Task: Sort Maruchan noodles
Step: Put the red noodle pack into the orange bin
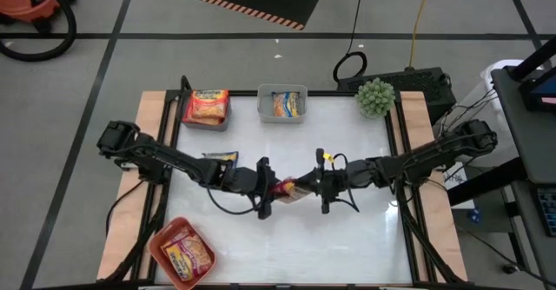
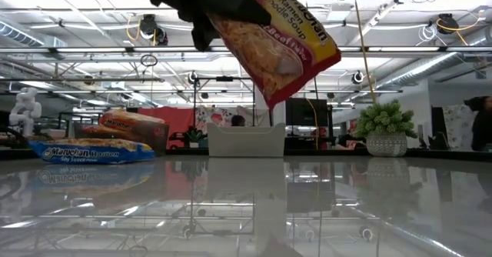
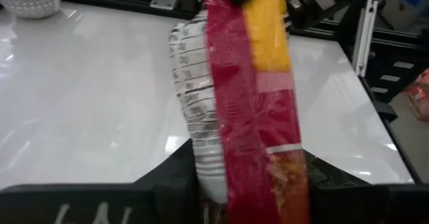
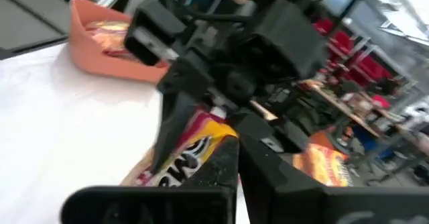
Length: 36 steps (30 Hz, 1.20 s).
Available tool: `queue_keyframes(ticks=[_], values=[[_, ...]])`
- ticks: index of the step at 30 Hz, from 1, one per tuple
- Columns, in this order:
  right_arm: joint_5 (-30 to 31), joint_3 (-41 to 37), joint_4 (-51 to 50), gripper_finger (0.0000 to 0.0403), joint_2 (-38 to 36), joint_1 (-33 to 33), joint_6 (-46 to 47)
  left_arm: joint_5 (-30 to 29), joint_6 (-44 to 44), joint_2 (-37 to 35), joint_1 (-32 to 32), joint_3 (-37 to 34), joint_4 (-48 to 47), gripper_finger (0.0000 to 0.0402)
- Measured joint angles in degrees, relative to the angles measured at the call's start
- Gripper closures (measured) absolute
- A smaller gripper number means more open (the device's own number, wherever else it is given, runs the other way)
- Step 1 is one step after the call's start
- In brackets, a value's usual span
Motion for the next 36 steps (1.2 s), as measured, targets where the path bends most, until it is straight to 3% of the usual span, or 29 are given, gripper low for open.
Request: queue_keyframes(ticks=[8, 15, 23, 33, 36], values=[[13.2, 0.0, 2.7, 0.0341, -1.2, 4.4, 0.9, 0.2, 0.0, -0.7, -2.6, 0.0, -2.9, 0.0267], [18.9, 0.0, 2.1, 0.0296, -4.0, 7.5, 0.9, 0.1, -4.1, -7.0, -3.8, 0.0, -16.3, 0.0267], [19.0, 0.0, 0.2, 0.0287, -5.0, 8.6, 1.8, 0.7, -11.8, -17.3, -7.5, 0.0, -28.4, 0.0266], [19.0, 0.0, -4.7, 0.0287, -5.0, 8.8, 5.4, 2.5, -27.0, -27.5, -19.8, 0.0, -38.8, 0.0266], [19.0, 0.0, -4.5, 0.0287, -5.0, 8.8, 6.9, 6.1, -30.0, -29.8, -24.2, 0.0, -40.7, 0.0266]])
